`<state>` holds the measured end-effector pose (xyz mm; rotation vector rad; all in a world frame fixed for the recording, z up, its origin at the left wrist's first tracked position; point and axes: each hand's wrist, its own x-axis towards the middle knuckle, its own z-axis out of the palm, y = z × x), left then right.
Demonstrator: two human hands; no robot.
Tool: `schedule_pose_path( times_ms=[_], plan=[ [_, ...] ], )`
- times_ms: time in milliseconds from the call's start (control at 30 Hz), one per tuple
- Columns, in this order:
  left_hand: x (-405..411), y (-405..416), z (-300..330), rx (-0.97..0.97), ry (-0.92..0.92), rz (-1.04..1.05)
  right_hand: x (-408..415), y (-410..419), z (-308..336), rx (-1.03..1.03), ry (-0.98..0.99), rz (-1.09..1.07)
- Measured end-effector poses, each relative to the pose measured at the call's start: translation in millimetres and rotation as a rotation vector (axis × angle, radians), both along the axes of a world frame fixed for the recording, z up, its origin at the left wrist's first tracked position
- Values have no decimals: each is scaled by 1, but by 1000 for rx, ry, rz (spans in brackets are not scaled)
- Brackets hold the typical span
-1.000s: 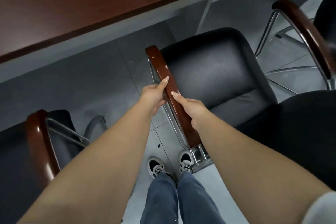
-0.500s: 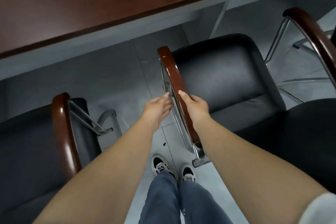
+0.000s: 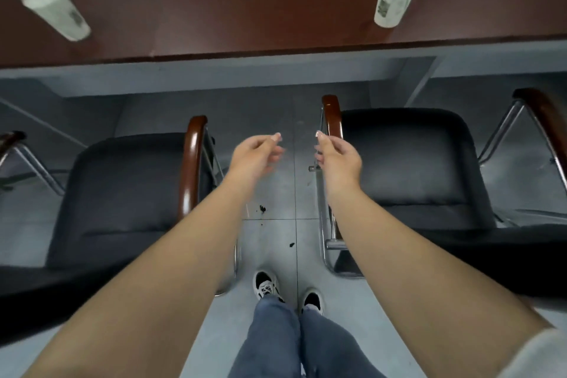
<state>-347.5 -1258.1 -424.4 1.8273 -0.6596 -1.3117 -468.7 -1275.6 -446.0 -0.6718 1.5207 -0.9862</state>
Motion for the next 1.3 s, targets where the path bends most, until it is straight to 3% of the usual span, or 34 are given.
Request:
schedule_pose_path(
  times_ms=[367, 833, 1100, 1300],
  plan=[
    [3, 101, 75, -180, -27, 107, 5, 81, 74, -77, -86, 201],
    [-51, 288, 63, -141, 66, 51, -72, 272, 82, -37, -7, 196],
    [-101, 322, 86, -121, 79, -48, -136, 309, 110, -56, 43, 194],
    [-151, 315, 109, -212, 69, -86, -186, 306, 122, -100, 27, 186]
  ],
)
